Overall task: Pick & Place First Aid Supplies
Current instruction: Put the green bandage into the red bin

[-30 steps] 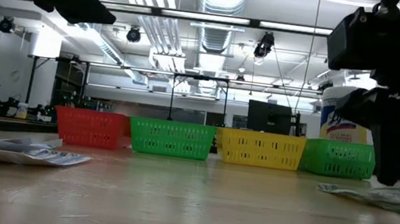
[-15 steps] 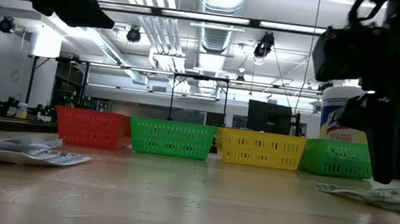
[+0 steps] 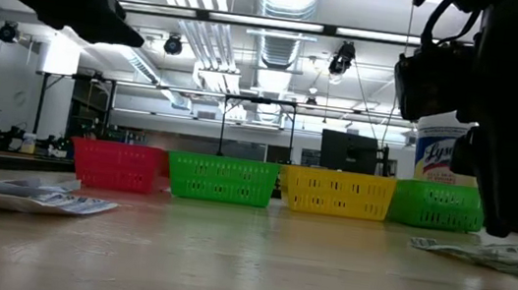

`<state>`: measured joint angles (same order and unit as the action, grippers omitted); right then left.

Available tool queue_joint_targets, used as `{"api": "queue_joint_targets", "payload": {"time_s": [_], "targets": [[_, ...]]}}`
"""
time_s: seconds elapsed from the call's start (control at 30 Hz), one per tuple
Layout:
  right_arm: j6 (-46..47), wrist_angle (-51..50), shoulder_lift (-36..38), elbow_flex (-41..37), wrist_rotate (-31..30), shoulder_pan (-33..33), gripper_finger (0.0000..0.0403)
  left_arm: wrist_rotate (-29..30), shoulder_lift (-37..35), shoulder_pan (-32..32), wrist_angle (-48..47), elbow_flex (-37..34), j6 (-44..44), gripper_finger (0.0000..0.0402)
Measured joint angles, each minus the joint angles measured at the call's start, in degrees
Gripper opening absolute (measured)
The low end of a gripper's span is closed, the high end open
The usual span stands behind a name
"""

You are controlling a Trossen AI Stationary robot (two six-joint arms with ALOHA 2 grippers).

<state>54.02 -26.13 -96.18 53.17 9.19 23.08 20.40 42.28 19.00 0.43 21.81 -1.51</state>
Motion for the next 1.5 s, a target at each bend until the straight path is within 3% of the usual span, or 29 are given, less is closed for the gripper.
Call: {"api": "queue_joint_targets", "payload": {"time_s": [0.53, 1.5], "targets": [[-9.3, 0.3, -2.2, 0.0, 0.0, -1.3, 0.0150, 0.0, 0.0, 0.0, 1.3, -1.6, -0.3, 0.0149], [-11.0, 1.2, -2.4, 0.0, -0.1, -1.4, 0.0134, 0.0, 0.0, 0.0, 1.3, -1.6, -0.2, 0.0149]]}}
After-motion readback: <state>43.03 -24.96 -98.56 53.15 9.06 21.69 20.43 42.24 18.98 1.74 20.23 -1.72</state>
